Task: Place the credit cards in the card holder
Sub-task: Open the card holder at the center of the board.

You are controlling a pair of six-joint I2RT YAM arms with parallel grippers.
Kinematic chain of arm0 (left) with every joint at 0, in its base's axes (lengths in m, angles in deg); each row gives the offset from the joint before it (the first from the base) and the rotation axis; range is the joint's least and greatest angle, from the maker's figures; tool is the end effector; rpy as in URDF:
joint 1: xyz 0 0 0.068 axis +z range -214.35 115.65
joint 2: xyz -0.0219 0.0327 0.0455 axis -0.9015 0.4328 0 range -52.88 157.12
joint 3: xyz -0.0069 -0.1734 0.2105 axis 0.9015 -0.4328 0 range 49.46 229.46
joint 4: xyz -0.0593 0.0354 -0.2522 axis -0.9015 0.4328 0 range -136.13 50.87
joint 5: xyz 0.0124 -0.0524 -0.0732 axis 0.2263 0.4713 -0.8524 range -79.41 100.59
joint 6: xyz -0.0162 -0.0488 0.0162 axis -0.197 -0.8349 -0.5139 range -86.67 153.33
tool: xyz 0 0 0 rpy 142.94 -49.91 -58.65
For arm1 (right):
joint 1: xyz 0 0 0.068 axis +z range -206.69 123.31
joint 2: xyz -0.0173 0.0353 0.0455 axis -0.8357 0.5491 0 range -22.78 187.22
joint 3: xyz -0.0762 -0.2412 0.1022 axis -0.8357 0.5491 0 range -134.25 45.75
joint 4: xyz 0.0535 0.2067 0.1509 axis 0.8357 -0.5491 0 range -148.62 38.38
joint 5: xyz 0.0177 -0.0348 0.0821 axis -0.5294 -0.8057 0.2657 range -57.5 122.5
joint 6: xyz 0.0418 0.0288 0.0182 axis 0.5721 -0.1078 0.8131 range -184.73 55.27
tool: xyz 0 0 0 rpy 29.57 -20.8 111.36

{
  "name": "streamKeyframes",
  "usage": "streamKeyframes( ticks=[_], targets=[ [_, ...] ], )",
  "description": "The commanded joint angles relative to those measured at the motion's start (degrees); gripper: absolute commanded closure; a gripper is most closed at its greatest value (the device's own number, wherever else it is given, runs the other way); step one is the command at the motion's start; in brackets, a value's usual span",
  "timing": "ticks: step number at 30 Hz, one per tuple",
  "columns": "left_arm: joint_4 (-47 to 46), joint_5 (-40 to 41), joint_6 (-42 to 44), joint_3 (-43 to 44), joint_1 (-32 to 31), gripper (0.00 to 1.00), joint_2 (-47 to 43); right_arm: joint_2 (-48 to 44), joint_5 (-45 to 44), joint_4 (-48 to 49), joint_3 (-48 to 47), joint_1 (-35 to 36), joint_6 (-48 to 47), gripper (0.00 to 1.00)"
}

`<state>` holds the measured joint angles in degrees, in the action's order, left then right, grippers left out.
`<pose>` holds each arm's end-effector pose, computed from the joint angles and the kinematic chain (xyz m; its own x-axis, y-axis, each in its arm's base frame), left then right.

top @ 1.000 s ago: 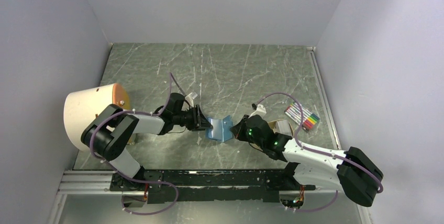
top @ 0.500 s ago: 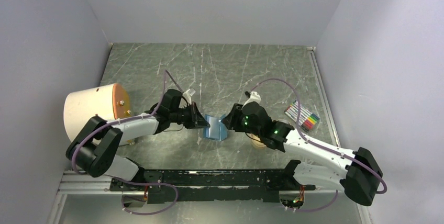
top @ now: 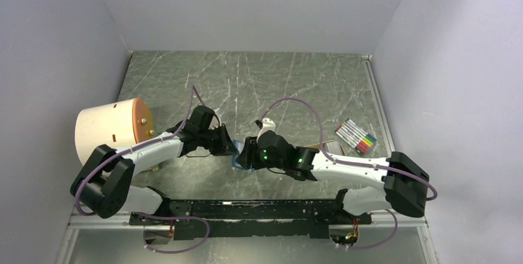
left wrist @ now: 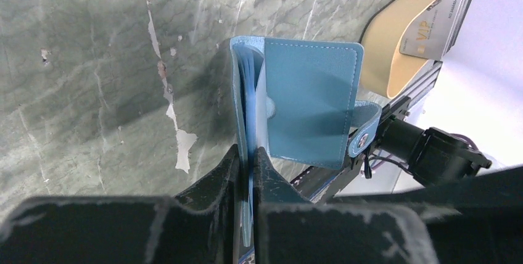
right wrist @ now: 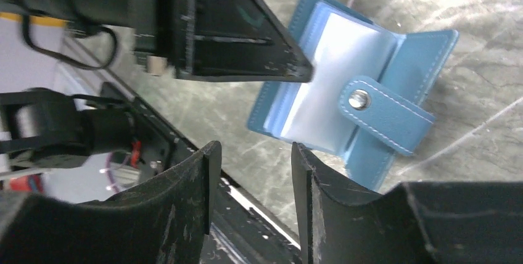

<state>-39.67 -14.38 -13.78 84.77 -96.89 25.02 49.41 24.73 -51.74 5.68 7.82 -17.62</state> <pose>0.2072 -0.1500 0.1697 -0.9615 -0.1744 -0.2124 0.0240 0.7166 -0.6971 0.1210 0.2426 0.2271 -0.7754 0.0604 -0.6286 -0.4071 0.7132 0.5707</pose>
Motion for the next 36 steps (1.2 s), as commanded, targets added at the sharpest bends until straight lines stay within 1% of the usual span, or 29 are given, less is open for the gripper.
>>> streamKeyframes(
  ticks=[1,3,6,7,9,10,12,13,14,17,21,24,26,32,36],
  targets=[
    [1.0,0.1,0.1,0.0,-0.4,0.88,-1.8,3.0,-1.3,3.5,1.7,0.0,-3.4,0.49],
    [0.2,-1.0,-0.1,-0.5,-0.4,0.83,-2.1,4.1,-0.4,6.0,3.9,-1.2,-4.1,0.48],
    [-1.3,-2.6,-0.5,-1.4,-0.3,0.79,-2.3,3.9,5.9,12.5,8.9,-6.4,-3.4,0.43],
    [-2.2,-3.2,-0.5,-1.7,-0.3,0.79,-2.3,3.4,7.2,15.1,10.3,-7.1,-3.2,0.43],
    [-4.8,-5.2,-1.0,-2.6,-0.3,0.8,-2.2,3.1,7.6,16.0,11.3,-7.6,-3.5,0.43],
    [-6.1,-6.1,-1.3,-2.9,-0.3,0.83,-2.0,3.6,8.3,16.4,11.5,-8.1,-3.6,0.46],
    [-6.6,-6.3,-1.2,-2.8,-0.3,0.86,-1.0,4.8,10.9,18.7,12.4,-9.1,-3.3,0.62],
    [-6.5,-6.1,-1.0,-2.6,-0.3,0.87,-0.4,5.4,11.9,19.6,12.8,-9.4,-3.1,0.66],
    [-6.2,-5.6,-0.8,-2.5,-0.3,0.87,0.1,5.9,12.1,20.0,12.8,-9.6,-3.0,0.67],
    [-4.7,-4.2,-0.4,-2.1,-0.3,0.87,0.8,6.5,12.7,20.6,12.9,-9.8,-3.3,0.64],
    [-7.9,-7.0,-1.0,-3.0,-0.3,0.85,-0.7,7.7,13.9,22.3,14.3,-11.0,-2.3,0.61],
    [-10.5,-8.6,-1.8,-3.8,-0.3,0.79,-2.9,8.4,15.5,24.8,15.9,-12.9,-1.2,0.6],
    [-11.4,-8.0,-2.1,-4.5,-0.3,0.78,-3.8,8.4,15.5,24.8,16.1,-13.0,-1.2,0.6],
    [-14.0,-8.8,-1.5,-5.1,-0.3,0.84,-0.6,7.9,15.7,25.3,17.0,-13.3,-1.0,0.6],
    [-13.7,-8.0,-1.1,-5.3,-0.3,0.89,-0.3,7.6,15.9,25.5,17.4,-13.6,-0.8,0.6]
  ],
)
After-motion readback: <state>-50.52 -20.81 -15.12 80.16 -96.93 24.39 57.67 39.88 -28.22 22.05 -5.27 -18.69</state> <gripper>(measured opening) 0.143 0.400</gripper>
